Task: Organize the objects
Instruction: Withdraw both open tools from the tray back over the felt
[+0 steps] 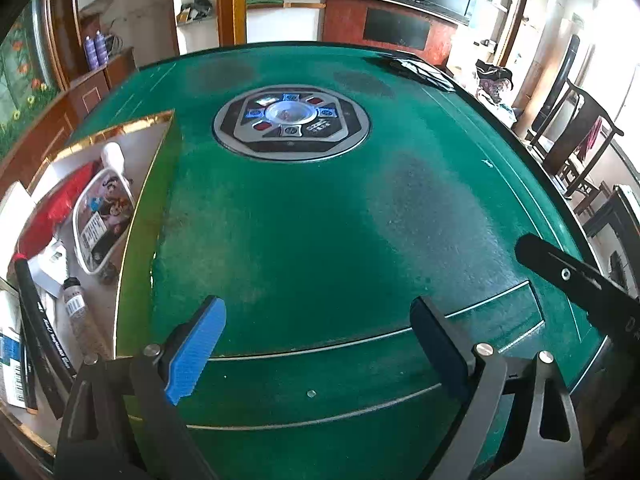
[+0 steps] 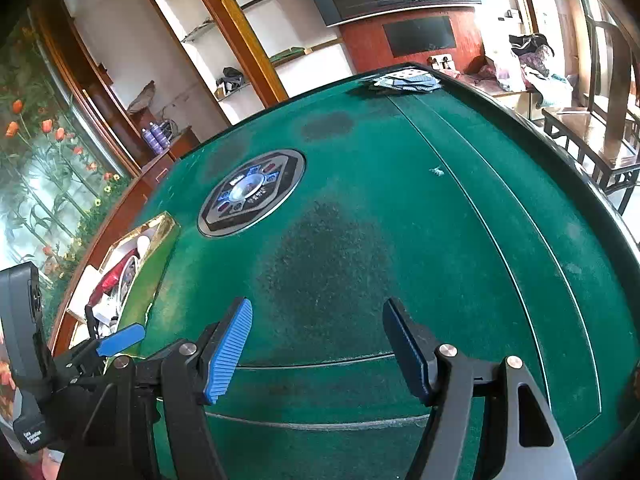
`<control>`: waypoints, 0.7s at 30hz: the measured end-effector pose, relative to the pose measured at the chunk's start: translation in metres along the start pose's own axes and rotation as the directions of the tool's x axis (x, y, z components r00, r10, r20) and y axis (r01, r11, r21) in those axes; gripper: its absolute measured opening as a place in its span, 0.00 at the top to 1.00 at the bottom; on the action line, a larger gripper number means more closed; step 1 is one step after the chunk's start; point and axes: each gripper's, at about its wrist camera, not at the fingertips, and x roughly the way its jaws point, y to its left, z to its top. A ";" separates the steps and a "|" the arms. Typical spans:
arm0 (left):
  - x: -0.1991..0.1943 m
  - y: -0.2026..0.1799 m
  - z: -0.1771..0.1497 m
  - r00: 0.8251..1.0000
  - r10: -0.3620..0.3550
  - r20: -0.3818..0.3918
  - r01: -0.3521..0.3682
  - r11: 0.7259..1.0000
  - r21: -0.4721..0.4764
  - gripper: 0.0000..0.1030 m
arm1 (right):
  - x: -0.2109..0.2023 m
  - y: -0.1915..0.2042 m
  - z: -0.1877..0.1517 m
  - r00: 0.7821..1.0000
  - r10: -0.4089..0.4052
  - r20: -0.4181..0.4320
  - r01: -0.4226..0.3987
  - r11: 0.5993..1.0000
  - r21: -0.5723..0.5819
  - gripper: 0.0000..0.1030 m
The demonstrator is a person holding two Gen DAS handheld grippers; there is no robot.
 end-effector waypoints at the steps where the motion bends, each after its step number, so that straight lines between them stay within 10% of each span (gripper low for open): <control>1: 0.002 0.002 0.001 1.000 0.000 -0.002 0.000 1.000 -0.006 0.10 | 0.001 0.000 0.000 1.000 -0.003 -0.002 0.003 1.000 -0.003 0.29; 18: 0.061 -0.017 0.036 0.996 0.045 -0.073 -0.045 0.999 0.008 0.06 | 0.011 -0.005 0.004 0.997 -0.070 -0.042 0.069 0.997 -0.034 0.29; 21: 0.055 -0.015 0.041 0.998 -0.042 -0.047 0.041 0.999 -0.030 0.06 | 0.007 -0.003 0.011 0.996 -0.081 -0.033 0.079 0.995 -0.055 0.29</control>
